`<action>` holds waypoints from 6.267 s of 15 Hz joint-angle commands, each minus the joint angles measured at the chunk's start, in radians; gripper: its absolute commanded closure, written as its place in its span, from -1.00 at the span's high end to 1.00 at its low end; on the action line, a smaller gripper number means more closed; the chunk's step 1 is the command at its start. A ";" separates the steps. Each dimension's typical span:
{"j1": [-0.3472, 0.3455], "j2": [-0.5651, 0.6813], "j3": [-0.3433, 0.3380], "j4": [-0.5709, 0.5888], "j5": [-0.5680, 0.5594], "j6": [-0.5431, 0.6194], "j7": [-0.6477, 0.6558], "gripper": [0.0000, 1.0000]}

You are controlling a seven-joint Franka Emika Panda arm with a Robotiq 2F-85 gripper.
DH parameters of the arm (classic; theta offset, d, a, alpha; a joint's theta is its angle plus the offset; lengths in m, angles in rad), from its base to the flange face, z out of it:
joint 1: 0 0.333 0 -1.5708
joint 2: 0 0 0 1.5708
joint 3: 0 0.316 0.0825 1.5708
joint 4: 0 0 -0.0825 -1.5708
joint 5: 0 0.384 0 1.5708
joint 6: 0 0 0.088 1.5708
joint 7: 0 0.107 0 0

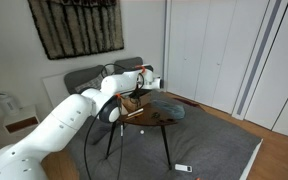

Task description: Pick up the gray storage bin and pour all the contents into the cardboard box, put the gray storage bin on the table

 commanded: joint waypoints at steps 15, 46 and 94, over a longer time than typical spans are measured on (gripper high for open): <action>-0.041 0.070 0.048 0.046 0.164 -0.153 0.065 -0.96; -0.030 0.066 -0.095 0.009 0.509 -0.273 0.120 -0.96; 0.113 -0.401 -0.226 -0.537 -0.921 0.593 0.373 -0.96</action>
